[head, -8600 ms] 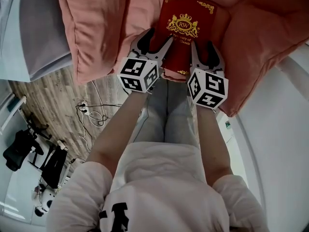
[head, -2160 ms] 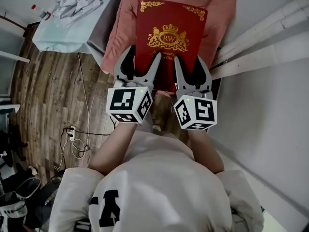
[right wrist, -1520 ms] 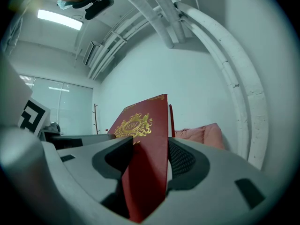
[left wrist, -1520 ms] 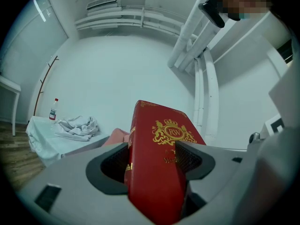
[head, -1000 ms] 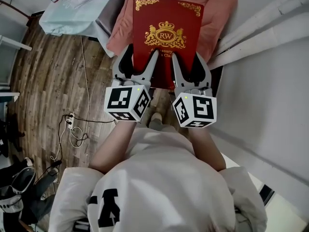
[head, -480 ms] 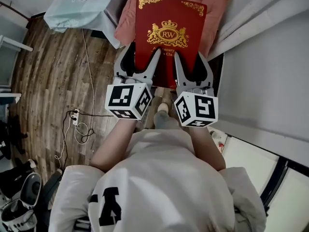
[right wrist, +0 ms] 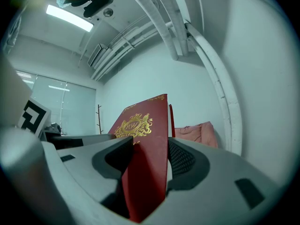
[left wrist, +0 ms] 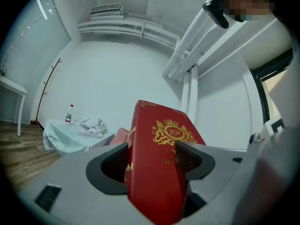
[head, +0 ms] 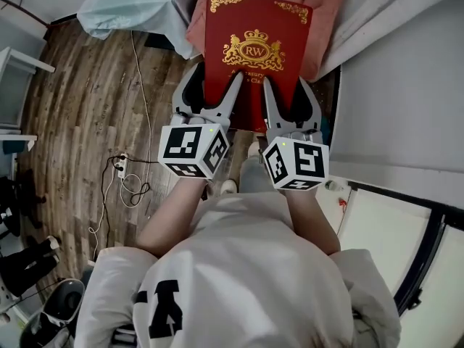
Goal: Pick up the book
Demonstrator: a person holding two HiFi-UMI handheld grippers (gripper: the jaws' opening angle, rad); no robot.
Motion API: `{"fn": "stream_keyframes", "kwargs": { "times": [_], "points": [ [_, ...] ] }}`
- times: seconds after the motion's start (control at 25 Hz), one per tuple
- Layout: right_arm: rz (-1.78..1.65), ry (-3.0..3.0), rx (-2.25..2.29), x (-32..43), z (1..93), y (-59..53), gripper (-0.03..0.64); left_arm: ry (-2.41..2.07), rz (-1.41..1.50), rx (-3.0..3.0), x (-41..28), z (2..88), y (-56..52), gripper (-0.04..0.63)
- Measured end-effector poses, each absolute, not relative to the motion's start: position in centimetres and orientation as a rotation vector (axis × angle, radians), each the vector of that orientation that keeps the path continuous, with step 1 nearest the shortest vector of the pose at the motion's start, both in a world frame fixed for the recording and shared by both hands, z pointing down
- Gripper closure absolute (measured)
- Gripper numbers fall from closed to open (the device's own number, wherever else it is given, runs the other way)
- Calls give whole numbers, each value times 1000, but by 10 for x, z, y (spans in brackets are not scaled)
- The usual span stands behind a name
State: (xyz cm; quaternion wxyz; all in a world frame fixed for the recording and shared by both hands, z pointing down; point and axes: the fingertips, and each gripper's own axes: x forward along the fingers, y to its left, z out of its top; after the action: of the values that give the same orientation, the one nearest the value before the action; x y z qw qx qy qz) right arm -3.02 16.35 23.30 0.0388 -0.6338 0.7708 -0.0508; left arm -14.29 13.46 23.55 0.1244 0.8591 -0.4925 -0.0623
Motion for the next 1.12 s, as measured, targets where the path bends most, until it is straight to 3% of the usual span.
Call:
{"fn": "stream_keyframes", "kwargs": {
  "times": [1.12],
  "points": [
    [-102,2313,-1992,-10,222,232,380,-1381,-215,2555,-121,224,198,288]
  ]
}}
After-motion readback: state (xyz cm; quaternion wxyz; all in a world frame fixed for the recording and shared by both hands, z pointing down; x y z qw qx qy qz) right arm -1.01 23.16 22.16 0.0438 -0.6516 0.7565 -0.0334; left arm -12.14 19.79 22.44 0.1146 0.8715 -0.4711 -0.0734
